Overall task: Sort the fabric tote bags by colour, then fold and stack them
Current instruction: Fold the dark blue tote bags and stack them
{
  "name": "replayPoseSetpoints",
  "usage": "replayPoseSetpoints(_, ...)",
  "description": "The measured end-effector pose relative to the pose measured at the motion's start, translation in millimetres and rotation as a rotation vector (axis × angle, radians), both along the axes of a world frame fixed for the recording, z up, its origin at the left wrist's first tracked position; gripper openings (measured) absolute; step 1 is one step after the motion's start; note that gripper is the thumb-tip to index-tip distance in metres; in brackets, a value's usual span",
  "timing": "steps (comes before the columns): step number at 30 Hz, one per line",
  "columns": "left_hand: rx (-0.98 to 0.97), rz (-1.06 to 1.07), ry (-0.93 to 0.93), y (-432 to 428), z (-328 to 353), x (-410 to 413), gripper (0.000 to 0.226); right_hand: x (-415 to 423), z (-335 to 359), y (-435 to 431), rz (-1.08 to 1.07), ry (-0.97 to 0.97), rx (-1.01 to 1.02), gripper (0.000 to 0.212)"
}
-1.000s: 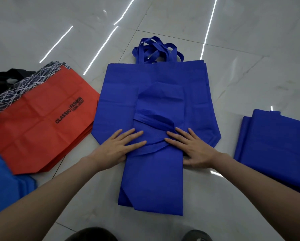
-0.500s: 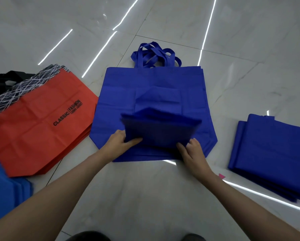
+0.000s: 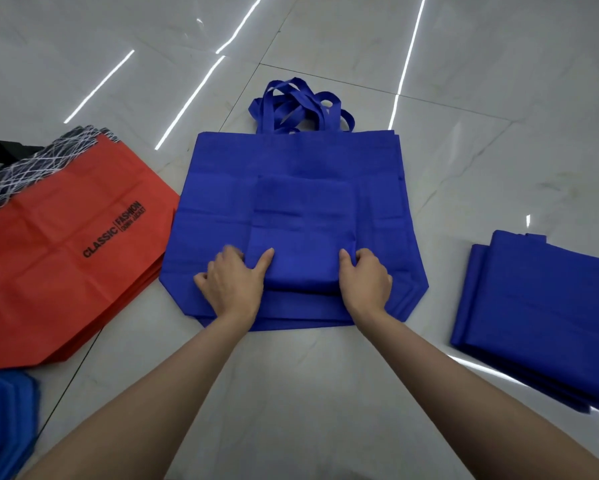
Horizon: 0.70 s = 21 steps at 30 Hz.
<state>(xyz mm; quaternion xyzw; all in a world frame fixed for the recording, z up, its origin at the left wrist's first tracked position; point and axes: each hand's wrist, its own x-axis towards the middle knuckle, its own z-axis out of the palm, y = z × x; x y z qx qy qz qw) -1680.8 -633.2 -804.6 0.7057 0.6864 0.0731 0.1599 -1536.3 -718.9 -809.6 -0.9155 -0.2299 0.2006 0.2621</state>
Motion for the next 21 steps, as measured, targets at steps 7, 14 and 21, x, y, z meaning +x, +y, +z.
replayPoseSetpoints(7,0.073,-0.557,0.060,-0.7,-23.6,15.6,0.049,-8.6,-9.3,3.4,0.114,-0.434,-0.004,0.044)
replayPoseSetpoints(14,0.055,-0.550,0.066,-1.6,-43.8,10.8,0.060,-19.1,-31.5,28.5,0.733,-0.459,-0.057,0.056)
replayPoseSetpoints(21,0.097,-0.540,0.052,-0.5,-47.4,8.8,0.055,0.3,-37.6,5.9,0.701,-0.451,-0.109,0.058)
